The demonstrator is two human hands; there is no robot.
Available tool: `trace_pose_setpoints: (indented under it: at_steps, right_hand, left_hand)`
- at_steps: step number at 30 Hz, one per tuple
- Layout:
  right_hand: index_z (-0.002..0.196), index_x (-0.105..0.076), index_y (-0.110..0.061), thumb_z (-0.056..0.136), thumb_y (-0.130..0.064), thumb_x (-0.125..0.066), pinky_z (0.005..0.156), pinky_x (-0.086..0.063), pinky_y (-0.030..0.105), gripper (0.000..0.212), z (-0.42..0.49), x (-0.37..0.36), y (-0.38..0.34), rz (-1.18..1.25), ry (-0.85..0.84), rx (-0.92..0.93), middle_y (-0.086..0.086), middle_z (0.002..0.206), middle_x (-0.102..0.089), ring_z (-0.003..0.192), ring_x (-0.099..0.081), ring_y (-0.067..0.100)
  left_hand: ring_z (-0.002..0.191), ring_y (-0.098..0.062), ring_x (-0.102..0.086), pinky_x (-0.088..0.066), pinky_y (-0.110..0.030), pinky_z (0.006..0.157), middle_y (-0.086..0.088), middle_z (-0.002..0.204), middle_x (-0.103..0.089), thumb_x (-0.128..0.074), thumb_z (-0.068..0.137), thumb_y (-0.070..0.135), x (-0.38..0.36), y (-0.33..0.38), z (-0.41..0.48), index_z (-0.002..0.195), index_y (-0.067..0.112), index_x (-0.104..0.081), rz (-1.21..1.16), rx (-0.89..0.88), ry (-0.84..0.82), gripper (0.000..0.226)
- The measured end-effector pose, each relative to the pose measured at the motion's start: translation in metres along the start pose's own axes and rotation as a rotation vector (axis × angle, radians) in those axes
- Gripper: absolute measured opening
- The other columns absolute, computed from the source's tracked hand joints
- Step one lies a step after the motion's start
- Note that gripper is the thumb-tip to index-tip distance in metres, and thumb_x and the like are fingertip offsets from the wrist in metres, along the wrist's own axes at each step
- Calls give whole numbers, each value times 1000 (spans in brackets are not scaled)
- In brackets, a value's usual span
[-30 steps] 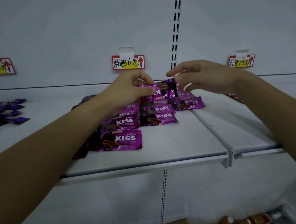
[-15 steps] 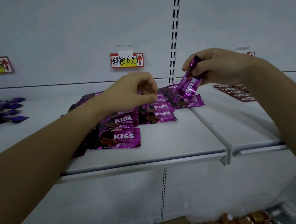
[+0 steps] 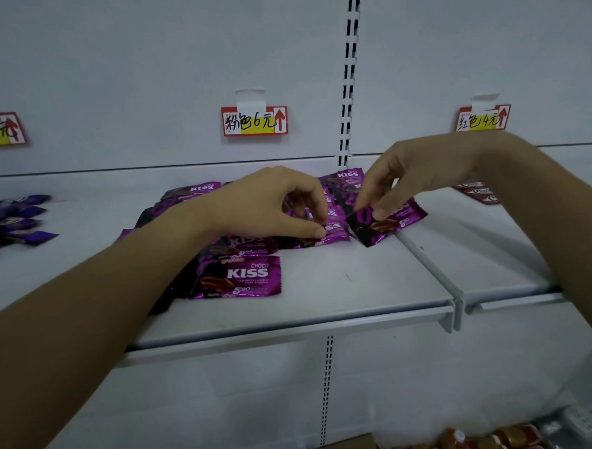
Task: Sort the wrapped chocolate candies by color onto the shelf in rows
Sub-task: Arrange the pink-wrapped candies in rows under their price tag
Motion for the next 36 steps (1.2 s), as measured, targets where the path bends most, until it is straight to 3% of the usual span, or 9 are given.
trace_pose_setpoints:
  at_steps: [3,9,13,16,20,22,26,30,36]
  right_hand:
    - [92,-74,-26,75,-21,-78,64,-38,8,19,7,0,-1,-88,68,6,-17,75,-64,61,-52,-7]
    - [90,-71,-22,73,-24,-79,74,-39,32,19,10,5,12,-118,61,-48,5,80,-57,72,-52,13]
    - [91,-72,-23,76,-25,-76,71,-40,29,15,9,14,12,-108,148,-20,5,79,-58,67,-51,7]
    - [96,-71,-28,79,-28,-74,68,-40,24,18,9,25,17,-158,245,-39,4,87,-66,67,-53,3]
    - [96,-71,-28,83,-25,-70,67,-41,19,14,13,17,27,-189,165,-113,-11,82,-65,68,-56,-7]
    - [99,-71,-24,83,-24,-70,75,-43,23,16,11,19,23,-180,193,-96,-8,86,-67,79,-57,1]
    - [101,-72,-25,84,-27,-69,85,-42,29,17,0,24,-14,-104,343,78,-3,99,-70,91,-60,8]
    - [101,-71,-30,85,-31,-67,88,-49,23,17,-10,-19,-86,-147,247,348,-15,97,-69,90,-63,5]
    - [116,-67,-26,89,-33,-62,89,-48,33,28,-4,-86,-116,-313,200,524,-7,109,-59,97,-57,8]
  left_hand:
    - [80,-4,-62,-51,-26,77,16,86,-67,-73,81,30,-1,2,-1,91,24,-69,18,-24,-16,13]
    - [85,-8,-60,-51,-36,79,15,93,-64,-65,79,41,-4,5,-2,94,25,-72,95,-79,-28,23]
    - [83,-10,-60,-51,-35,76,15,91,-63,-63,81,42,-3,9,-3,92,24,-72,131,-99,-11,23]
    - [79,-6,-59,-50,-24,74,16,86,-62,-64,86,32,7,9,-2,91,21,-70,114,-70,126,13]
    - [75,-2,-57,-41,-4,62,16,85,-61,-59,91,20,32,0,-3,88,22,-63,119,49,439,5]
    - [68,4,-57,-39,-2,60,16,83,-61,-60,90,17,47,-4,-6,89,21,-61,71,100,555,4]
    - [62,-9,-64,-49,-18,61,0,81,-66,-61,88,16,79,-9,-14,95,15,-60,-187,154,799,7]
    - [59,-8,-64,-53,-26,63,0,83,-67,-55,91,16,106,-10,-21,96,17,-55,-429,193,961,6]
    - [68,-10,-65,-53,-24,66,0,87,-66,-53,93,15,119,-8,-34,99,16,-57,-426,266,850,7]
Point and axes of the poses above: each hand's wrist, its own z-axis towards the middle knuckle, its own x-axis out of the back of the hand, y = z × x, the point moved 6 cm from there along z, towards the middle knuckle
